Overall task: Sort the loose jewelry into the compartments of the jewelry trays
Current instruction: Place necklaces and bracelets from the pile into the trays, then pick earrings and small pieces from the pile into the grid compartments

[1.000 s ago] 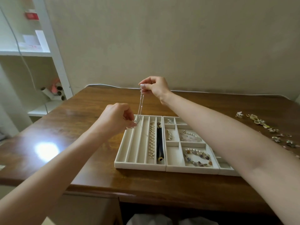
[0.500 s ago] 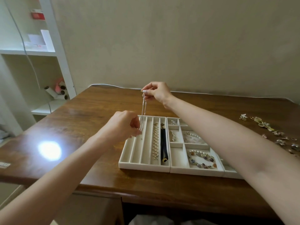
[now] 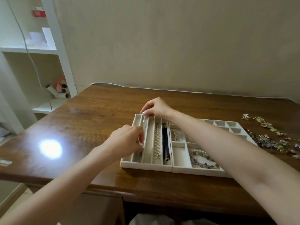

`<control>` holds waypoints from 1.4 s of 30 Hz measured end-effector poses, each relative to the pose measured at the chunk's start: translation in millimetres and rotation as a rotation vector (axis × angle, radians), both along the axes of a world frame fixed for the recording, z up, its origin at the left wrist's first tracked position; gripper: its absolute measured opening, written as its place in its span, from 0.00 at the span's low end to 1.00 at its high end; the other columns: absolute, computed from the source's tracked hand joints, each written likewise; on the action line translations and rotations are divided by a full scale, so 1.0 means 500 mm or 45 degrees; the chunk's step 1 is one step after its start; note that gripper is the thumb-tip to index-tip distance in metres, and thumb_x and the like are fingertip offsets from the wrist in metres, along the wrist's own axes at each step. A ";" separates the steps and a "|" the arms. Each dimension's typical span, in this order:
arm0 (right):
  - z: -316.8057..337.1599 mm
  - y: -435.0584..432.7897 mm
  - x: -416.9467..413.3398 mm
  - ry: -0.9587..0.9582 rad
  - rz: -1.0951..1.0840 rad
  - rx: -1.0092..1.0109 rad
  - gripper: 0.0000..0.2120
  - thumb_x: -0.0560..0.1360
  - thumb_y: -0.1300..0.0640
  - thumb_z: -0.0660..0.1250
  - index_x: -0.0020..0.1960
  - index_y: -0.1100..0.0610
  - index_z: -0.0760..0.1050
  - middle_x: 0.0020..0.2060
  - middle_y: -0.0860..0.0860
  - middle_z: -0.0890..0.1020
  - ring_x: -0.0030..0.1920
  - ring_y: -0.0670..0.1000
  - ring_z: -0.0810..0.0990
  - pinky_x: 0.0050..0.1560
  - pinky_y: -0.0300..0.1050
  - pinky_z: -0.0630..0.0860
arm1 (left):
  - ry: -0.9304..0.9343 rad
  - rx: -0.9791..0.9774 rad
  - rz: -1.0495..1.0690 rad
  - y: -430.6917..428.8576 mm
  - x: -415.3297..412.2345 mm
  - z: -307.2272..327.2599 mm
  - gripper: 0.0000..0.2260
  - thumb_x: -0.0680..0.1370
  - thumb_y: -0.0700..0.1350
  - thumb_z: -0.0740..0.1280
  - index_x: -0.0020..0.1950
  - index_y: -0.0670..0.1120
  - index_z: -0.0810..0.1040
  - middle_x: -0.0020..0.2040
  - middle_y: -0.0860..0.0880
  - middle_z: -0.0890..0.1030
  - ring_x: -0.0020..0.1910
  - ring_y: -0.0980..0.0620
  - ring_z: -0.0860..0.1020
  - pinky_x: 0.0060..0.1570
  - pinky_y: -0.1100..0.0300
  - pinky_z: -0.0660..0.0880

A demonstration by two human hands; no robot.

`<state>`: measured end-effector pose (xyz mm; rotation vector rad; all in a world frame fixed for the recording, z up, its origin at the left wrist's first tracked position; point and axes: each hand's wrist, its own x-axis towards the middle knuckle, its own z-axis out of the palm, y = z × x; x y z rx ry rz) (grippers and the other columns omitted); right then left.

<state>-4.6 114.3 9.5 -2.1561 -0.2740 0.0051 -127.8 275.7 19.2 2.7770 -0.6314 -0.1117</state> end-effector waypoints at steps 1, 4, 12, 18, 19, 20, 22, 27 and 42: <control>-0.001 0.000 -0.002 0.002 0.007 -0.017 0.06 0.70 0.71 0.69 0.46 0.67 0.81 0.34 0.56 0.81 0.33 0.47 0.79 0.34 0.34 0.77 | -0.005 0.042 -0.021 -0.001 -0.001 0.003 0.06 0.73 0.46 0.70 0.46 0.50 0.74 0.43 0.53 0.79 0.42 0.55 0.77 0.42 0.60 0.77; -0.003 0.000 -0.004 0.015 0.028 -0.082 0.07 0.69 0.71 0.70 0.46 0.64 0.82 0.35 0.53 0.81 0.35 0.46 0.79 0.38 0.35 0.77 | -0.014 0.143 -0.087 -0.003 -0.004 0.011 0.04 0.74 0.47 0.69 0.44 0.51 0.74 0.39 0.56 0.75 0.39 0.57 0.73 0.34 0.66 0.70; 0.008 -0.006 -0.012 -0.127 -0.043 -0.106 0.11 0.68 0.72 0.68 0.44 0.60 0.82 0.44 0.57 0.84 0.46 0.50 0.82 0.51 0.42 0.79 | 0.076 0.107 -0.115 0.001 0.002 0.016 0.11 0.78 0.51 0.63 0.38 0.48 0.76 0.43 0.52 0.83 0.39 0.55 0.79 0.43 0.58 0.77; 0.014 -0.023 -0.024 -0.136 -0.090 -0.090 0.09 0.74 0.69 0.64 0.44 0.60 0.81 0.43 0.56 0.83 0.39 0.49 0.82 0.45 0.44 0.82 | 0.109 0.048 -0.164 -0.002 0.002 0.019 0.05 0.80 0.44 0.61 0.44 0.49 0.73 0.45 0.52 0.83 0.39 0.58 0.79 0.44 0.60 0.77; 0.015 -0.028 -0.029 -0.141 -0.089 -0.096 0.09 0.75 0.69 0.64 0.44 0.60 0.81 0.43 0.56 0.83 0.39 0.50 0.82 0.46 0.46 0.82 | 0.113 0.057 -0.170 -0.003 0.003 0.019 0.05 0.80 0.45 0.60 0.45 0.49 0.73 0.46 0.52 0.83 0.38 0.59 0.78 0.42 0.61 0.76; 0.016 -0.033 -0.033 -0.146 -0.089 -0.103 0.09 0.75 0.69 0.64 0.44 0.60 0.81 0.42 0.55 0.83 0.39 0.51 0.83 0.46 0.47 0.81 | 0.112 0.065 -0.168 -0.003 0.004 0.019 0.05 0.80 0.45 0.60 0.45 0.49 0.73 0.45 0.52 0.83 0.35 0.60 0.76 0.38 0.63 0.74; 0.021 -0.046 -0.044 -0.154 -0.097 -0.109 0.09 0.75 0.68 0.64 0.44 0.60 0.81 0.43 0.55 0.84 0.40 0.52 0.83 0.46 0.47 0.82 | 0.070 0.063 -0.144 -0.005 0.009 0.020 0.05 0.80 0.46 0.60 0.47 0.47 0.73 0.44 0.53 0.83 0.33 0.60 0.74 0.37 0.64 0.72; 0.045 -0.098 -0.081 -0.186 -0.117 -0.115 0.08 0.75 0.67 0.64 0.45 0.60 0.81 0.43 0.54 0.84 0.40 0.53 0.83 0.43 0.42 0.81 | -0.097 -0.175 -0.064 -0.038 0.021 0.026 0.06 0.80 0.45 0.59 0.48 0.47 0.75 0.41 0.54 0.83 0.31 0.62 0.73 0.34 0.62 0.70; 0.024 -0.395 -0.222 -0.182 -0.491 -0.181 0.08 0.76 0.65 0.65 0.46 0.56 0.80 0.44 0.50 0.82 0.37 0.46 0.79 0.32 0.32 0.72 | -0.120 -0.402 -0.344 -0.332 0.034 0.002 0.07 0.78 0.45 0.63 0.52 0.44 0.76 0.49 0.47 0.80 0.47 0.50 0.77 0.50 0.54 0.76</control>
